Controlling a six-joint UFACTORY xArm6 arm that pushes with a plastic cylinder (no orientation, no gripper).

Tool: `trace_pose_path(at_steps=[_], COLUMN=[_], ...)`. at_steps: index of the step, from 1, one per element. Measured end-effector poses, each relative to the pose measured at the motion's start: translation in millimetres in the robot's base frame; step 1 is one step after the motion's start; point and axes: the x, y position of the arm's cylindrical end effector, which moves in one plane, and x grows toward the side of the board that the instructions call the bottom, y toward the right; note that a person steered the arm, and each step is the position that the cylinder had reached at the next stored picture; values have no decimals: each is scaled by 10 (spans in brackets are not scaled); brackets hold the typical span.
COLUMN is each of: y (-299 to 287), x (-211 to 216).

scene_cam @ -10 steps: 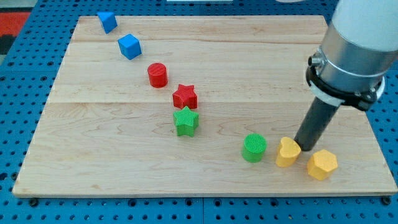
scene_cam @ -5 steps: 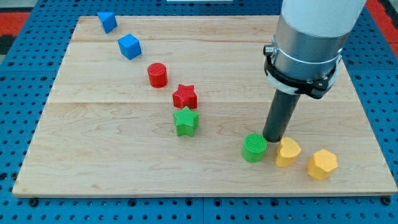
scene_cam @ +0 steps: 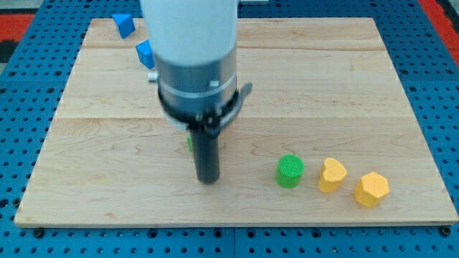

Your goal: Push the green circle diagonally to the red star

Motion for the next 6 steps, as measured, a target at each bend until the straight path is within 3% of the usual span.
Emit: trace_pose_path(at_steps=[1, 3, 6], y=[229, 979, 971], x=[175, 33, -168])
